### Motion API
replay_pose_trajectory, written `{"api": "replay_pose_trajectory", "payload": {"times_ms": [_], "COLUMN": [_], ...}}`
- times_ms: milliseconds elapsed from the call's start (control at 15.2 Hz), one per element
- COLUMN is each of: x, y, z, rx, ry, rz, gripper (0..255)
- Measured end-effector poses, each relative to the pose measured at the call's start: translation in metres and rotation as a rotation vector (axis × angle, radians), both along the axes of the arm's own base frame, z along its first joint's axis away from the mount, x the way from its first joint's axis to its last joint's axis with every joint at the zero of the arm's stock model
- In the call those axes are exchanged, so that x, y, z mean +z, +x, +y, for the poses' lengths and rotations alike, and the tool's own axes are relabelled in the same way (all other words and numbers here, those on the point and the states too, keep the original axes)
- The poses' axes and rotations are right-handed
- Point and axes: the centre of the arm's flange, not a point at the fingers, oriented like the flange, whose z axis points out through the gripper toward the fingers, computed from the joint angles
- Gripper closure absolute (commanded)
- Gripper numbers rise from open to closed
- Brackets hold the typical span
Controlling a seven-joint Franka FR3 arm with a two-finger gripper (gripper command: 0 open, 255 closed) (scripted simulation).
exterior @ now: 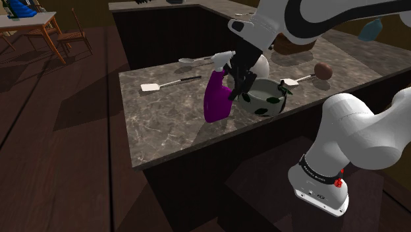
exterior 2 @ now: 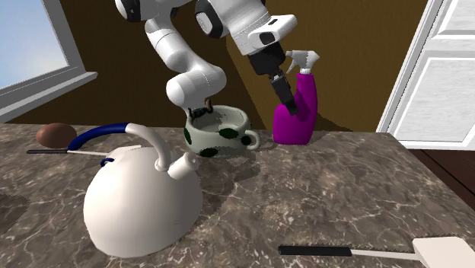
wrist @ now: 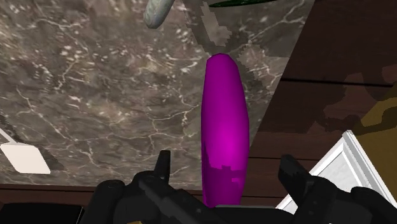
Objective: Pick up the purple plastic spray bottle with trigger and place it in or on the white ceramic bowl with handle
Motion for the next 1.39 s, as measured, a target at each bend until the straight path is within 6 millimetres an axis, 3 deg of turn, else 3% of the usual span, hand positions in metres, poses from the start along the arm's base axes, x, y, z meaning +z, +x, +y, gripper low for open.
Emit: {"api": "replay_pose_trajectory", "payload": {"times_ms": [726,1386], "x": [0.003,0.052], "y": [0.0,0.0], "z": [0.0,0.0], "rx": [0.0,0.0], "ry": [0.0,0.0], "rz": [0.0,0.0], "gripper": [255,255]}}
